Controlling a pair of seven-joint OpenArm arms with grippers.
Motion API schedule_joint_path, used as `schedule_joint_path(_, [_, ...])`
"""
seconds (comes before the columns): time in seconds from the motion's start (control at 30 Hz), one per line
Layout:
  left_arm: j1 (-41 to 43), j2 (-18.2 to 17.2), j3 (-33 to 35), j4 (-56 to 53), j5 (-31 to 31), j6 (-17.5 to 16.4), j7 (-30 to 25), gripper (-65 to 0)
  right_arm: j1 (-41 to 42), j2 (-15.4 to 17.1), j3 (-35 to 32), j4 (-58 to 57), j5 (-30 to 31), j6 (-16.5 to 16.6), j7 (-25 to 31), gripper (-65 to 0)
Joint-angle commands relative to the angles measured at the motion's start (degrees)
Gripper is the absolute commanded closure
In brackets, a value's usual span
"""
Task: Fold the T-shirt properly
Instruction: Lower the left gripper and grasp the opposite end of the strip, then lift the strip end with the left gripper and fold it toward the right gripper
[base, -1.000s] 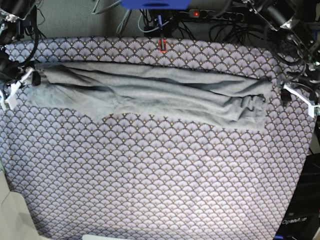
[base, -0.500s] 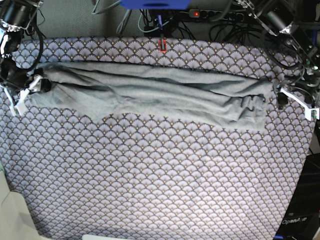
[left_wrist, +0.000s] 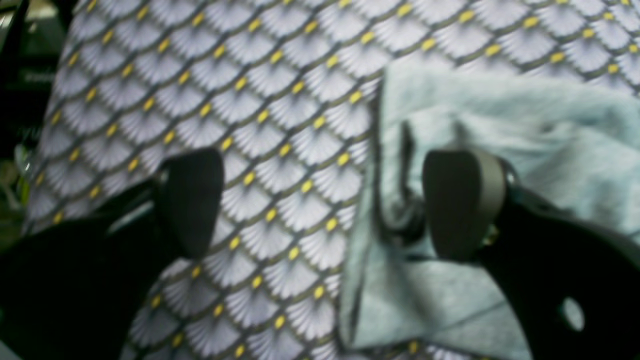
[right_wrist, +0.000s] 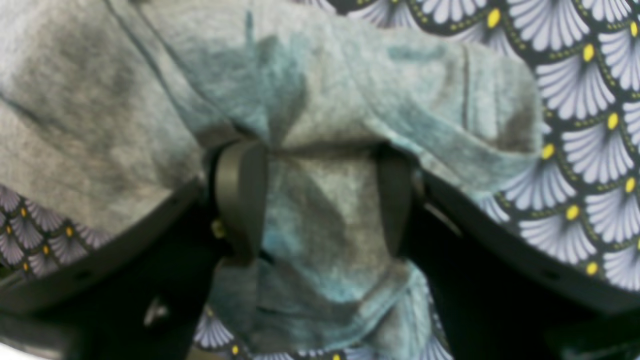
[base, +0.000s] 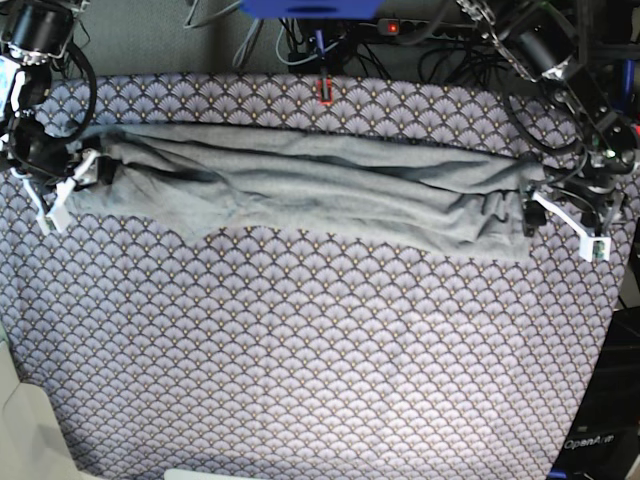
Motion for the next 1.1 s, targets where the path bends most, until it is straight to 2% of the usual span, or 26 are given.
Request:
schedule_joint_path(0.0, [-0.6,-0.3,0.3,1.4,-2.1,0.1,-0.1,-62.1,0.6,0.9,0.3,0.9,1.0,-0.2,0.8,-36.5])
schedule_joint_path(0.1, [-0.8,-0.3,0.1,1.4,-6.4,0.1,4.1,-62.1,0.6,0.9,0.3,0.9,1.0,-0.2,0.8,-36.5])
schedule_joint_path(0.23, [-0.7,-1.8,0.5,0.9,-10.1,0.1,5.7,-62.1,0.6,0.8,0.3,0.9,1.0,-0.2,0.8,-36.5])
schedule_joint_path(0.73, [-0.9,-1.6,0.6,-5.0,-10.5,0.1,5.2,-62.1,0.6,0.8,0.3,0.9,1.0,-0.2,0.7,-36.5])
schedule_joint_path(0.87, [-0.6,-1.6,3.7,-5.0,-10.5,0.1,5.2,-62.1,0.6,0.8,0.3,0.9,1.0,-0.2,0.7,-36.5])
schedule_joint_path(1.07, [-0.1,0.7,4.6,-5.0,-10.2,0.1,5.1,-62.1,0.6,0.8,0.3,0.9,1.0,-0.2,0.7,-36.5])
